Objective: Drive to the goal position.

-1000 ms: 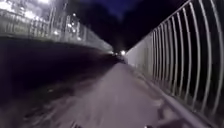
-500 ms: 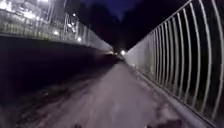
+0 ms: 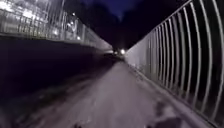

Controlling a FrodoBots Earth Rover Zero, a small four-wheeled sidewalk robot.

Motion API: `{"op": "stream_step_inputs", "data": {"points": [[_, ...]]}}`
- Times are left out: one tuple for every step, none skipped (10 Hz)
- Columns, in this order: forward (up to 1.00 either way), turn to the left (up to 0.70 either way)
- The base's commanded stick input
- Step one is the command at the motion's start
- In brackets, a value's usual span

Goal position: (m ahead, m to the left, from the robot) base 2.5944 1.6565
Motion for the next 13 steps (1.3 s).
{"op": "stream_step_inputs", "data": {"points": [[0.30, 0.01], [0.30, 0.01], [0.30, 0.01], [0.30, 0.01], [0.30, 0.01], [0.30, 0.01], [0.30, 0.01], [0.30, 0.01], [0.30, 0.01], [0.30, 0.01], [0.30, 0.01], [0.30, 0.01], [0.30, 0.01]]}}
